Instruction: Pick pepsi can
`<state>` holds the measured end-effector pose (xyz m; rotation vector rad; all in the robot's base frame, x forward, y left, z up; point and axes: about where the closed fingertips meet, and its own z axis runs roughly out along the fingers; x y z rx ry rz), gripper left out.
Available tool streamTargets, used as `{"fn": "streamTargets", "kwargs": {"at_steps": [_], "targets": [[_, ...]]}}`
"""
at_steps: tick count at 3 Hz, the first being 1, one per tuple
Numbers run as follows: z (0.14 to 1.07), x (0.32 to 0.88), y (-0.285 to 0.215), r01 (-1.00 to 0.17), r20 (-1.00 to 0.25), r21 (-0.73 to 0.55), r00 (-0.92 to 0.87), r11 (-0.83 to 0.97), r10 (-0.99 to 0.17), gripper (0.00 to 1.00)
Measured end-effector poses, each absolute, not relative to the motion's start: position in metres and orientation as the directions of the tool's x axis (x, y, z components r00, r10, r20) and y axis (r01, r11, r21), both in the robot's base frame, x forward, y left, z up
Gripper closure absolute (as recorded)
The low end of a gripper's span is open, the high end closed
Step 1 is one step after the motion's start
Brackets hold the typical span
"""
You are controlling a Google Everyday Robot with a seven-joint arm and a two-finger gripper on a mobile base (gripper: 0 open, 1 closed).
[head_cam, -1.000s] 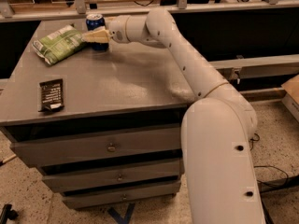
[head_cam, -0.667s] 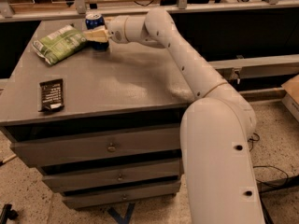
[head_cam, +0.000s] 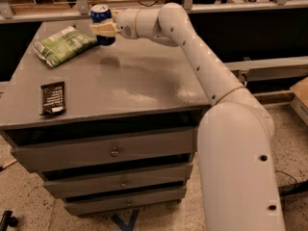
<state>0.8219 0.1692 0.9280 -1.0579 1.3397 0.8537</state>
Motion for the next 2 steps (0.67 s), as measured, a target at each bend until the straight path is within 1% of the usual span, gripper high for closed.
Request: {"fn": "streamTargets", "kwargs": {"at_steps": [1, 2], "targets": [[0.9624, 0.8035, 0.1447, -0.922, -0.982, -0.169, 0.128, 0.347, -0.138, 1.00], [0.9690, 0.7977, 0.1475, -0.923, -0.980, -0.178, 0.137, 0.341, -0.142, 1.00]]}}
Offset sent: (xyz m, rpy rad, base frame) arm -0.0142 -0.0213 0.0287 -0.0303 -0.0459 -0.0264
